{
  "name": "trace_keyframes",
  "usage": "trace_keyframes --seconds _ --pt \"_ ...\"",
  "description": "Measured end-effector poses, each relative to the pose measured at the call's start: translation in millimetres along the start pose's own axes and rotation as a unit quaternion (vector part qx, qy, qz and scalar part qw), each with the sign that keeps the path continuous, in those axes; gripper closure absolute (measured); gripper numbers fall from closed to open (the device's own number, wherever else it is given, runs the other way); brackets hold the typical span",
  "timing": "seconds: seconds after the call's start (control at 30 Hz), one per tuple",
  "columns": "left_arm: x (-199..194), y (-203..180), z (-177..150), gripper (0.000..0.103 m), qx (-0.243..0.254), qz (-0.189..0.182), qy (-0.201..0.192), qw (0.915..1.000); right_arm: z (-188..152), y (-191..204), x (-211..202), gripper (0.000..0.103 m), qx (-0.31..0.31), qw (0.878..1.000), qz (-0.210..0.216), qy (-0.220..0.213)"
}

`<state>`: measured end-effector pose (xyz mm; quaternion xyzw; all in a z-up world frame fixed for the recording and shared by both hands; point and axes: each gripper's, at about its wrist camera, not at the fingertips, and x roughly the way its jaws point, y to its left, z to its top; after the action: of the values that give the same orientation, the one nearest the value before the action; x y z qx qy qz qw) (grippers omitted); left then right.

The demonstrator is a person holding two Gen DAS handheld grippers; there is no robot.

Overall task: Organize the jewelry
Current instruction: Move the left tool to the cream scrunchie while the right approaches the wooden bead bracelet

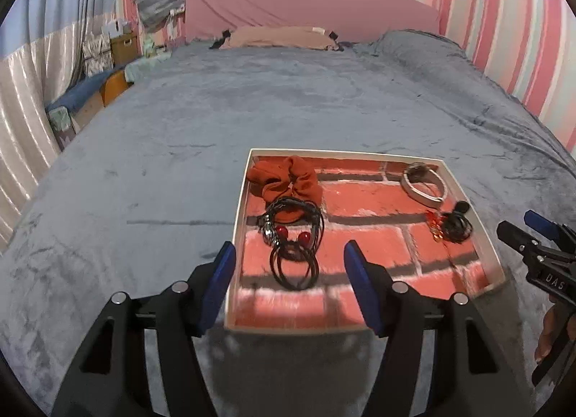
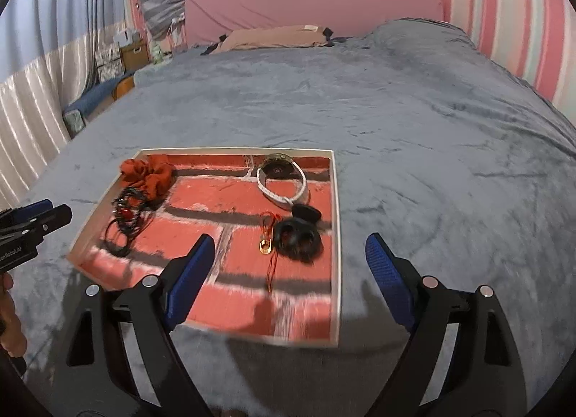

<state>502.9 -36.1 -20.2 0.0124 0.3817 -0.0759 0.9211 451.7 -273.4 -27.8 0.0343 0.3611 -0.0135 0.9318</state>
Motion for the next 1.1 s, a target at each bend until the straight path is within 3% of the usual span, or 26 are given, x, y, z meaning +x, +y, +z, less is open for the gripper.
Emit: trace_keyframes --seconds 0.13,0.47,0.7,1.1 --pt "-35.7 1.1 -15.6 0.031 0.0 0.005 -0.021 0.9998 -21.2 -4.3 -30.3 0.019 0.012 1.0 -0.002 -0.01" --pt "-95.6 13.0 -75.5 0.031 -0.008 0.015 -0.044 0.9989 -84.3 -7.2 -84.5 0.02 0.029 0.999 -0.003 -0.033" --pt "-102.4 13.6 -117.2 0.031 -0.026 0.01 -0.033 0.9991 -119.4 10.1 -96.9 0.027 0.032 0.999 0.005 -0.03" --pt "-90.9 5.7 -169.9 0.031 -0.014 0.034 -0.023 0.9991 -163.3 28.6 -74.3 0.041 0.033 0.999 0.002 0.005"
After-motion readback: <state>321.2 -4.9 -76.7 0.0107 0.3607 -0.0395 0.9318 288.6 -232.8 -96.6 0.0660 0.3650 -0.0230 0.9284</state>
